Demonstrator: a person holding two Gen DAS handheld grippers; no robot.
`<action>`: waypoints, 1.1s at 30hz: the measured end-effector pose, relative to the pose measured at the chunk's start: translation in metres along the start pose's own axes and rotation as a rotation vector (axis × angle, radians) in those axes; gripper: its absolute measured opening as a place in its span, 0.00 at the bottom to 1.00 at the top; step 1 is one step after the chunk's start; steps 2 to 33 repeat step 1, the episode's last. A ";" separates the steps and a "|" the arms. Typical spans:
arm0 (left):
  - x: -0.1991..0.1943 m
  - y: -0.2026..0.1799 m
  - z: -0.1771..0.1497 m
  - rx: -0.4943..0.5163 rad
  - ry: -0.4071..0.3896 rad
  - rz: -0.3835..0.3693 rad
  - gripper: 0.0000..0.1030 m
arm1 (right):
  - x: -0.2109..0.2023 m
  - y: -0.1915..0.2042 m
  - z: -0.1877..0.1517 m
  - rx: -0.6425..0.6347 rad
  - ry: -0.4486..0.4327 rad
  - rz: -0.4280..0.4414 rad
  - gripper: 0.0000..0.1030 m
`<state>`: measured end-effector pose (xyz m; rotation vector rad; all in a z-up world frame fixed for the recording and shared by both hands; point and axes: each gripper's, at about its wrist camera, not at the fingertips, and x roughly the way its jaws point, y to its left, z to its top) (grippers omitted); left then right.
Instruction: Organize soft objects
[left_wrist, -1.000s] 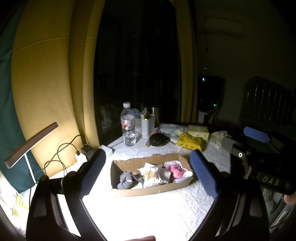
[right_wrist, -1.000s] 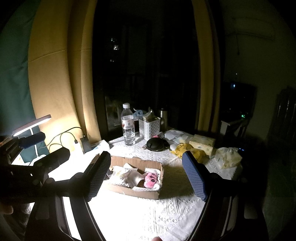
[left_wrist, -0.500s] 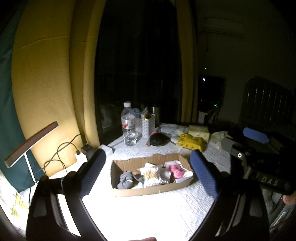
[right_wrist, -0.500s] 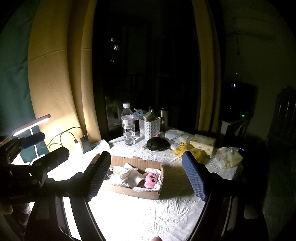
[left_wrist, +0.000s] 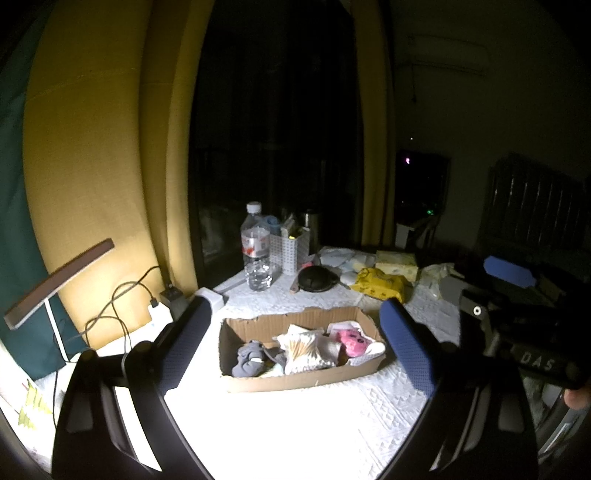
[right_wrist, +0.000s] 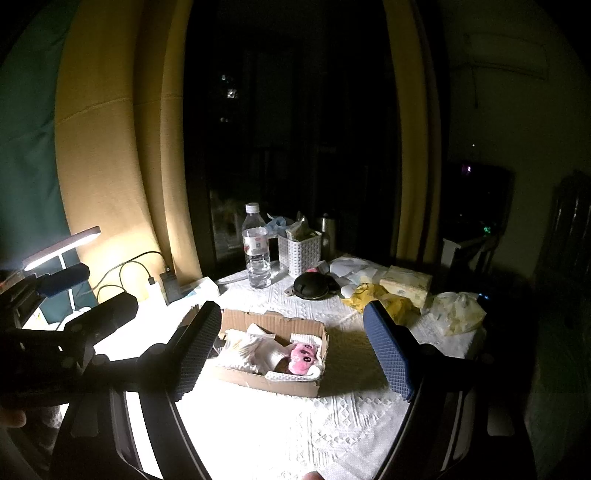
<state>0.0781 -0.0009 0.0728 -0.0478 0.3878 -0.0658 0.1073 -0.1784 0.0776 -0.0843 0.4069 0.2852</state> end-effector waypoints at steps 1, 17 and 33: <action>0.002 0.000 -0.001 0.000 0.007 -0.001 0.91 | 0.002 0.000 -0.001 -0.001 0.003 0.002 0.80; 0.002 0.000 -0.001 0.000 0.007 -0.001 0.91 | 0.002 0.000 -0.001 -0.001 0.003 0.002 0.80; 0.002 0.000 -0.001 0.000 0.007 -0.001 0.91 | 0.002 0.000 -0.001 -0.001 0.003 0.002 0.80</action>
